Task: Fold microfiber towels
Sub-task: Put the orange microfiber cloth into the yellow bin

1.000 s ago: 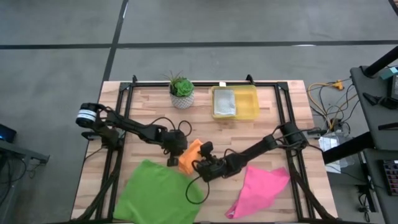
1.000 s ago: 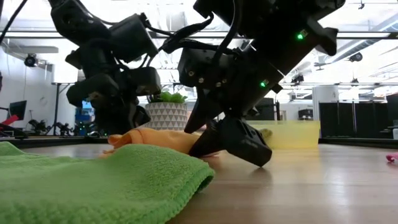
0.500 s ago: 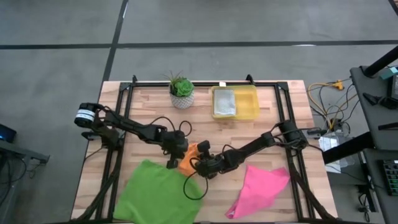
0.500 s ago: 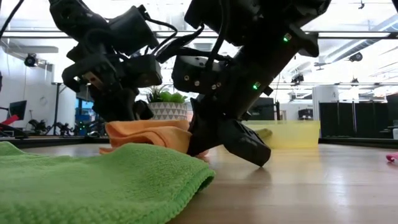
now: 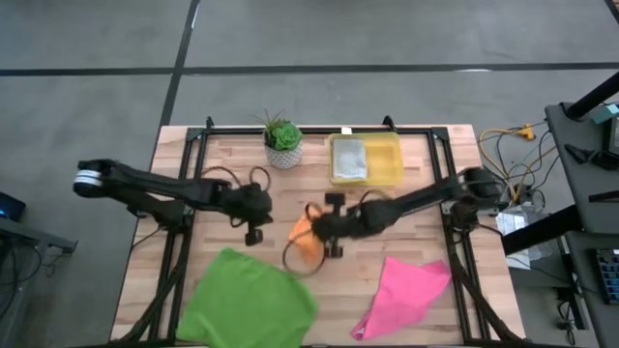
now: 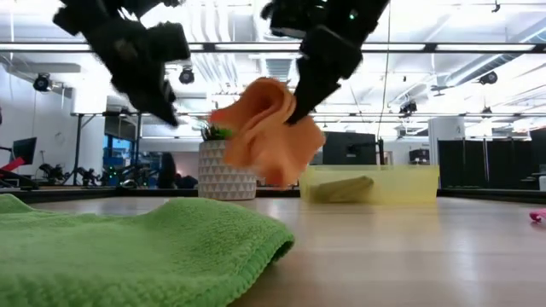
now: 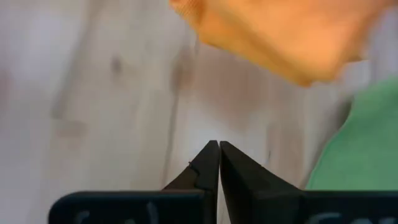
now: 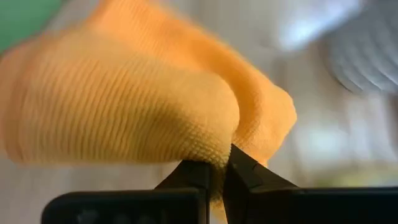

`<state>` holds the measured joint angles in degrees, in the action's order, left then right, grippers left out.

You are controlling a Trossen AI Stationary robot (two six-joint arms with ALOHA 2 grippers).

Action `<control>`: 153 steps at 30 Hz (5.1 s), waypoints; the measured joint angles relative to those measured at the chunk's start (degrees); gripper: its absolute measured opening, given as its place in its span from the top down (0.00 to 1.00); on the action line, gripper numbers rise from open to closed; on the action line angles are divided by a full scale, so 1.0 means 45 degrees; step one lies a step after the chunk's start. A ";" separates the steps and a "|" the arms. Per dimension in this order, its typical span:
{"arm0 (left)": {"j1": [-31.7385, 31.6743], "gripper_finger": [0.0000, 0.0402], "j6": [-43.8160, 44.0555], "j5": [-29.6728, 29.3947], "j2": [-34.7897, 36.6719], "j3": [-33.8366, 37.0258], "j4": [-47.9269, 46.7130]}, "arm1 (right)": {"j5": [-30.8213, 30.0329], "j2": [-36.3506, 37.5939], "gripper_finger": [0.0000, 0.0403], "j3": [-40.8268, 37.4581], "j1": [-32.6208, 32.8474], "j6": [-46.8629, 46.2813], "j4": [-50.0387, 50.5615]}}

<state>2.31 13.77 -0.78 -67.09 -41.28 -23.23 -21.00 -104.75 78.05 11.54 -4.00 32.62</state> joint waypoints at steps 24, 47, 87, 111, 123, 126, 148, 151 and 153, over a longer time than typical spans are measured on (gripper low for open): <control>0.0015 1.00 0.1247 -0.1027 -0.0322 0.0046 0.0835 | -0.0708 0.2607 0.98 -0.0089 -0.6412 -0.1557 0.4934; 0.0005 1.00 0.1523 -0.1296 -0.0903 0.0034 0.1522 | -0.2944 0.0901 0.97 -0.1768 -0.9446 -0.1060 0.3975; 0.0010 1.00 0.1914 -0.1235 -0.0894 0.0084 0.1954 | 0.4428 0.1252 0.97 -0.3442 -0.9840 0.0508 0.1551; 0.0024 1.00 0.2140 -0.1208 -0.0894 0.0097 0.1948 | 0.4946 0.1280 0.98 -0.2568 -1.0283 0.0128 0.0149; 0.0010 1.00 0.2066 -0.1235 -0.0894 0.0170 0.1954 | 0.4245 0.1783 0.98 -0.2815 -1.1878 -0.0687 0.3224; 0.0010 1.00 0.2067 -0.1242 -0.0894 0.0170 0.1955 | 0.4217 0.1681 0.98 -0.2897 -1.2156 -0.0797 0.2195; 0.0005 1.00 0.2078 -0.1558 -0.0898 0.0175 0.1954 | 0.6867 0.1139 0.98 -0.2688 -1.1114 -0.2146 0.4568; 0.0005 1.00 0.2120 -0.1562 -0.0898 0.0175 0.1958 | 0.7001 0.0775 0.98 -0.2708 -1.0899 -0.2433 0.4576; 0.0005 1.00 0.2172 -0.1562 -0.0898 0.0175 0.1958 | 0.7029 0.0450 0.98 -0.2734 -1.0835 -0.2648 0.4571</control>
<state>2.33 23.54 -7.81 -71.13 -40.49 -14.41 10.63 -102.73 65.75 -37.21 -15.92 53.19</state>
